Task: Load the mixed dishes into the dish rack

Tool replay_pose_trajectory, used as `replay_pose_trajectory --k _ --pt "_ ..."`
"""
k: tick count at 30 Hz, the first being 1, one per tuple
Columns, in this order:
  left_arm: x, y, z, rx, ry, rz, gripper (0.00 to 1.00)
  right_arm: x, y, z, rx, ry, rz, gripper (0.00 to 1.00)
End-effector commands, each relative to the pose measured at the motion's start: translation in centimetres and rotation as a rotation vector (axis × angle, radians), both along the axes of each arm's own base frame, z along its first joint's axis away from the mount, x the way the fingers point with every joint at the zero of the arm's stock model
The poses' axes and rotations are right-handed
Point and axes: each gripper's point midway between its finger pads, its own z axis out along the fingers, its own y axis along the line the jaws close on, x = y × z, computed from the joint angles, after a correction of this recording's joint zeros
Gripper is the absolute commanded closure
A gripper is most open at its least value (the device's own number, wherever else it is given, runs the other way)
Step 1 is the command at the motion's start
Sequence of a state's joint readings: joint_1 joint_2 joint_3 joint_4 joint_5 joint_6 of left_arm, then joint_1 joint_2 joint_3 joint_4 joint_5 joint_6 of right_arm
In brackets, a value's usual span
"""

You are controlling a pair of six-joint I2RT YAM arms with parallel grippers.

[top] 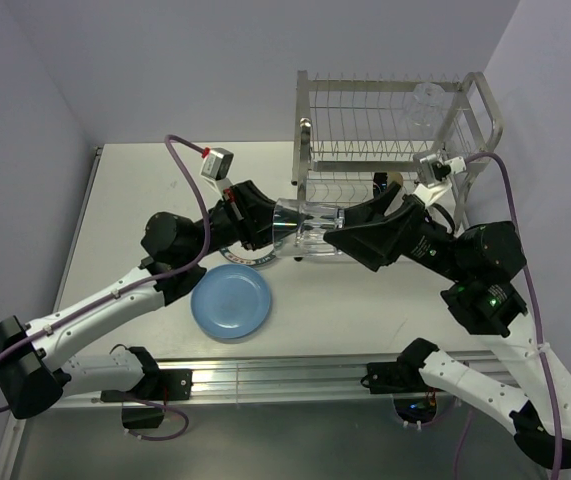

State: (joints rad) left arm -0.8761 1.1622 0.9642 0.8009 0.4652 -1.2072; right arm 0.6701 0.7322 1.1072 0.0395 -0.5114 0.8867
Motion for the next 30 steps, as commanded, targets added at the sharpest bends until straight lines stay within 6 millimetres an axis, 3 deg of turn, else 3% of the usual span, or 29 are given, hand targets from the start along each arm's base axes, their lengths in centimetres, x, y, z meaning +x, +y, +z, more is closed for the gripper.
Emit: replay_pose_trajectory --k 1,2,3,5,6,7,8,9,10,11,15,17,18,19,20,21,24,25,30 --pt "1.0 0.1 0.7 0.003 -0.002 0.066 0.69 0.8 -0.4 1.6 -0.021 -0.070 -0.079 1.00" --pt "1.4 0.1 0.3 0.023 0.009 0.095 0.36 1.6 -0.8 1.8 -0.036 -0.090 -0.133 1.00" --pt "2.2 0.4 -1.0 0.087 0.019 0.152 0.25 1.8 -1.3 2.9 -0.032 -0.108 -0.171 1.00" --pt "5.0 1.3 -2.5 0.176 0.085 0.326 0.04 3.5 -2.0 2.2 -0.110 -0.105 -0.274 1.00" --pt "6.0 2.3 -4.0 0.284 0.077 0.418 0.01 4.3 -2.5 3.3 -0.111 -0.112 -0.334 1.00" --pt "7.0 3.2 -4.7 0.331 0.089 0.494 0.01 5.1 -2.8 2.8 -0.154 -0.098 -0.373 1.00" --pt "8.9 5.3 -4.8 0.356 0.125 0.647 0.01 5.8 -3.1 3.0 -0.186 -0.126 -0.415 1.00" --pt "9.9 6.9 -4.8 0.395 0.123 0.740 0.01 6.8 -3.6 4.0 -0.191 -0.135 -0.473 1.00" --pt "10.5 8.3 -6.5 0.471 0.155 0.806 0.01 7.6 -3.9 3.8 -0.222 -0.130 -0.514 1.00" --pt "11.5 11.0 -6.2 0.466 0.190 0.943 0.01 8.3 -4.4 4.0 -0.255 -0.160 -0.562 1.00" --pt "12.5 15.4 -8.8 0.520 0.292 1.141 0.01 13.6 -6.4 5.3 -0.431 -0.169 -0.819 1.00" --pt "12.9 15.5 -10.7 0.609 0.319 1.154 0.02 16.2 -8.1 5.7 -0.554 -0.166 -0.968 1.00" --pt "13.2 15.6 -11.4 0.640 0.338 1.163 0.03 18.0 -7.8 7.6 -0.568 -0.167 -1.019 1.00" --pt "13.3 15.5 -12.0 0.674 0.343 1.162 0.03 19.1 -8.6 6.4 -0.688 -0.142 -1.070 1.00" --pt "13.7 15.1 -13.0 0.717 0.351 1.161 0.05 19.8 -9.1 7.0 -0.721 -0.136 -1.108 1.00" --pt "13.8 15.1 -13.7 0.746 0.354 1.160 0.05 21.2 -8.8 9.2 -0.693 -0.148 -1.156 1.00" --pt "14.5 14.8 -15.2 0.789 0.364 1.156 0.10 23.6 -9.2 8.1 -0.772 -0.137 -1.227 1.00" --pt "14.7 14.5 -16.2 0.816 0.369 1.143 0.15 24.1 -9.1 6.0 -0.845 -0.141 -1.192 1.00" --pt "16.2 14.3 -18.9 0.868 0.405 1.117 0.18 27.3 -11.7 3.7 -0.881 -0.054 -1.215 1.00"
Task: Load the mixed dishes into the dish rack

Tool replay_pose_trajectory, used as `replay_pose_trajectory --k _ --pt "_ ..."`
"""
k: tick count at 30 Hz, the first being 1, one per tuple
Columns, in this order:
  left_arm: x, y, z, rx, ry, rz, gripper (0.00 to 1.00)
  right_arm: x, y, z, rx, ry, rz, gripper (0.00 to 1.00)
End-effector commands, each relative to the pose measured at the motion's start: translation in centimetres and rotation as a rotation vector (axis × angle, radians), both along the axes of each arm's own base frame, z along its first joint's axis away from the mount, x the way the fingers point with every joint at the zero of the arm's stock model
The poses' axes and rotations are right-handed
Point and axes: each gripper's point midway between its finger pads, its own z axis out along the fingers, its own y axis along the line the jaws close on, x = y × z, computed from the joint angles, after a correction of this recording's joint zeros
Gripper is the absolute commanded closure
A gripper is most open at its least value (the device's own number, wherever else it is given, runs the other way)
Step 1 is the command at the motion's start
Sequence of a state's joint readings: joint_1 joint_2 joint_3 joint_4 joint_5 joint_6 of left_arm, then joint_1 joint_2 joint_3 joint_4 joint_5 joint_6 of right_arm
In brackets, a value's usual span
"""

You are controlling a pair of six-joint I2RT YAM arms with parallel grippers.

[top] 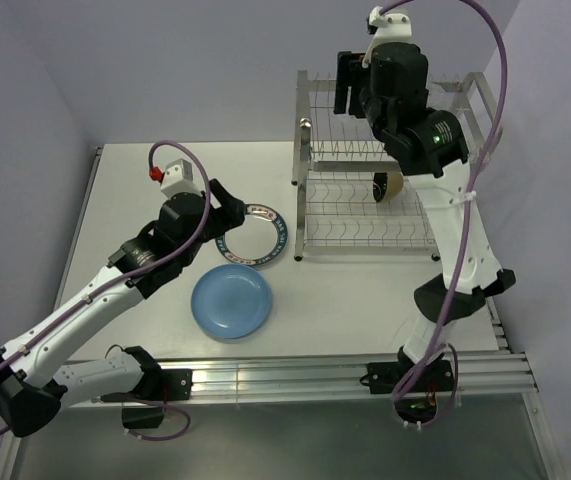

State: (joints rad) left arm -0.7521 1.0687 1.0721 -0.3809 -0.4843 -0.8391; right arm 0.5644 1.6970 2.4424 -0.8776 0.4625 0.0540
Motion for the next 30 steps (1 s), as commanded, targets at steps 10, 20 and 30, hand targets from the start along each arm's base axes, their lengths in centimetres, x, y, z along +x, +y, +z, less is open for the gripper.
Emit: replay_pose_trajectory --k 10,20,30 --pt "2.4 0.2 -5.5 0.054 0.129 0.010 0.15 3.2 -6.2 -2.3 -0.015 0.096 -0.077 1.00" --pt "6.3 2.4 -8.5 0.056 0.235 0.077 0.16 4.6 -7.3 -5.7 0.041 0.206 -0.068 1.00" --pt "10.4 4.2 -13.2 0.073 0.387 0.141 0.20 5.7 -7.3 -8.4 0.042 0.287 -0.075 0.92"
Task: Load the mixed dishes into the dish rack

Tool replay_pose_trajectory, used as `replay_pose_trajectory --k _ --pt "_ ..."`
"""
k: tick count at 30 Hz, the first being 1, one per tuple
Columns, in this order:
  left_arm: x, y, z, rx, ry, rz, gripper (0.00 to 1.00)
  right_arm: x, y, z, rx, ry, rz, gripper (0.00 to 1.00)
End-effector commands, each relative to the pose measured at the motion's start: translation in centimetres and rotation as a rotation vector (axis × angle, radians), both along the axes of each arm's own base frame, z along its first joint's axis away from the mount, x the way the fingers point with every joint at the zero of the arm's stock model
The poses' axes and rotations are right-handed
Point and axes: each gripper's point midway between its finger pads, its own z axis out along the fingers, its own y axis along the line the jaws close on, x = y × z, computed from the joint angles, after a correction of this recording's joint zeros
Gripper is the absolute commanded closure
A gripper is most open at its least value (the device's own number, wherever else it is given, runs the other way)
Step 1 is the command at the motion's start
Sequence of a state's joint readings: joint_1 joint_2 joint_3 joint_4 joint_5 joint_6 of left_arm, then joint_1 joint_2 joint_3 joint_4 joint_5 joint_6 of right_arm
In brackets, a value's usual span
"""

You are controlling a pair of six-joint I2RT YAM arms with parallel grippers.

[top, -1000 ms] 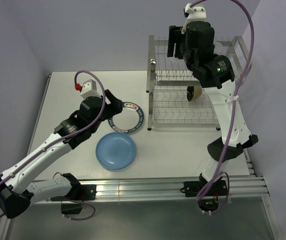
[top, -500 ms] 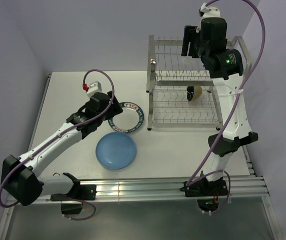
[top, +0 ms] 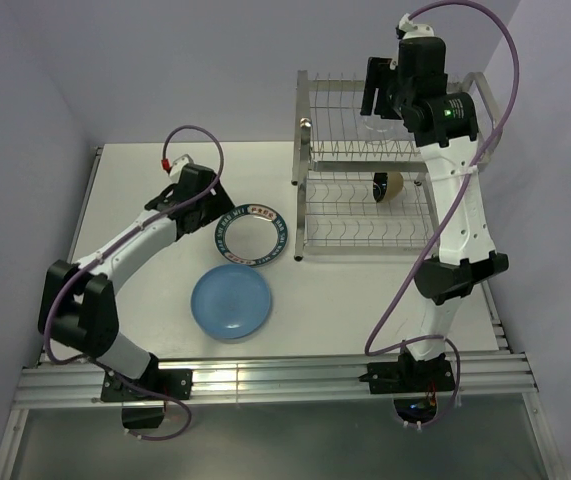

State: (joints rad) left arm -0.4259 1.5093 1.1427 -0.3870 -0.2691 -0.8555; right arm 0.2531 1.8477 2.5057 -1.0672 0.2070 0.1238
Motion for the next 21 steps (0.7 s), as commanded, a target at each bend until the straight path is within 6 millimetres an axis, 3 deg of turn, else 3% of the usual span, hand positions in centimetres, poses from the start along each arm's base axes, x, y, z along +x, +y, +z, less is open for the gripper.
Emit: replay_pose_trajectory --k 1,3,6,10,12,13,21 --pt "1.7 0.1 -0.4 -0.015 0.031 0.011 0.20 0.1 0.0 -0.1 0.019 0.007 0.002 0.90" --pt "2.1 0.4 -1.2 -0.017 0.056 0.022 0.19 0.2 -0.2 -0.1 0.022 0.008 -0.006 0.86" --pt "3.0 1.0 -2.4 -0.018 0.085 0.041 0.18 0.2 -0.2 -0.1 0.020 0.004 -0.003 0.63" --pt "3.9 1.8 -4.0 -0.010 0.113 0.053 0.18 -0.1 -0.2 0.9 0.033 -0.025 0.005 0.17" --pt "4.2 1.7 -4.6 -0.016 0.127 0.043 0.19 -0.3 -0.1 1.5 0.041 -0.045 0.009 0.05" --pt "4.5 1.7 -5.1 -0.014 0.138 0.038 0.21 -0.6 -0.1 2.2 0.048 -0.061 0.013 0.00" --pt "4.2 1.9 -8.4 0.003 0.201 0.035 0.31 -3.7 0.1 6.2 0.107 -0.166 0.045 0.00"
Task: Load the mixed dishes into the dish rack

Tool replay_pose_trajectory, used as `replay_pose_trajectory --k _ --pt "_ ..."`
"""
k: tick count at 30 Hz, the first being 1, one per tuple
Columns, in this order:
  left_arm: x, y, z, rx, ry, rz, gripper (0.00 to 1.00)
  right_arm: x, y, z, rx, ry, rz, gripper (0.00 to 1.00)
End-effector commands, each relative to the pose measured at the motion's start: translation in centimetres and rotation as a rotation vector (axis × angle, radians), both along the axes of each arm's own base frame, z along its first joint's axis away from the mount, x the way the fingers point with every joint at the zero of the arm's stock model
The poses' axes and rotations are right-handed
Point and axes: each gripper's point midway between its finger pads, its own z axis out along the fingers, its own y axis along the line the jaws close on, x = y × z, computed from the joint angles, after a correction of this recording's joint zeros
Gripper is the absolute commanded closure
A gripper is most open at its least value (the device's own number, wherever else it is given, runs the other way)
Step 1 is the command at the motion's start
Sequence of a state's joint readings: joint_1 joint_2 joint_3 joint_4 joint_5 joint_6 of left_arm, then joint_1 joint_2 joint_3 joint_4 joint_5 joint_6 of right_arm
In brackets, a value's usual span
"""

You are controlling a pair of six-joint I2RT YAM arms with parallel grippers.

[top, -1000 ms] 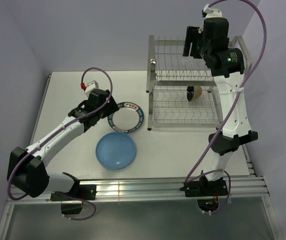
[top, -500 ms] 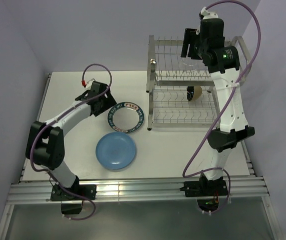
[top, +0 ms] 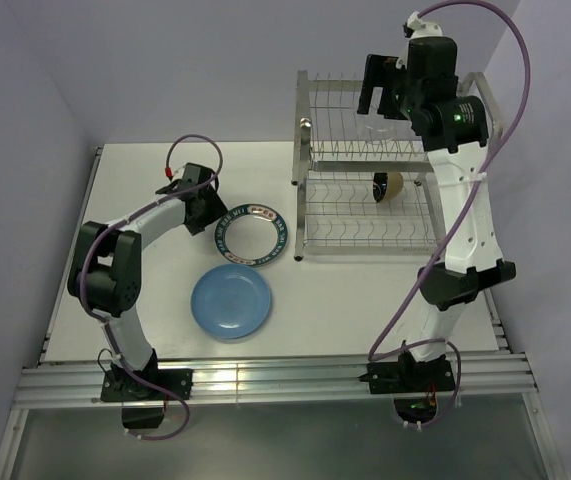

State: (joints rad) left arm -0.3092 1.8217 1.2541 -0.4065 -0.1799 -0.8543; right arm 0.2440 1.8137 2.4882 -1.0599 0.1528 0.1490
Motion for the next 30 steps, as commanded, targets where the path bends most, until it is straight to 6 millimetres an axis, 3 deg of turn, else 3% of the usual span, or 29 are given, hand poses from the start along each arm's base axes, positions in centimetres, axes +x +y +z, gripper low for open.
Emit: replay_pose_trajectory --k 1,11,14,17,25,29,30 --pt "0.6 -0.7 0.2 -0.025 -0.023 -0.029 0.32 -3.2 -0.4 5.6 0.061 -0.156 0.008 0.00" --pt "-2.1 -1.5 -3.4 -0.087 0.040 -0.084 0.36 -9.9 -1.3 10.2 0.133 -0.299 0.029 0.00" --pt "-3.2 -1.7 -4.5 -0.123 0.048 -0.091 0.37 -12.2 -1.6 10.4 0.151 -0.327 0.039 0.00" --pt "-3.1 -2.3 -4.6 -0.176 0.009 -0.105 0.42 -13.3 -1.6 10.5 0.171 -0.349 0.047 0.00" --pt "-5.2 -1.6 -7.3 -0.209 0.057 -0.093 0.63 -15.9 -2.8 9.2 0.167 -0.357 0.022 0.00" --pt "-5.8 -1.1 -8.0 -0.197 0.066 -0.084 0.81 -16.9 -2.5 8.7 0.195 -0.355 0.039 0.00" --pt "-5.8 -0.9 -7.8 -0.198 0.061 -0.079 0.91 -17.1 -2.1 8.5 0.204 -0.353 0.060 0.00"
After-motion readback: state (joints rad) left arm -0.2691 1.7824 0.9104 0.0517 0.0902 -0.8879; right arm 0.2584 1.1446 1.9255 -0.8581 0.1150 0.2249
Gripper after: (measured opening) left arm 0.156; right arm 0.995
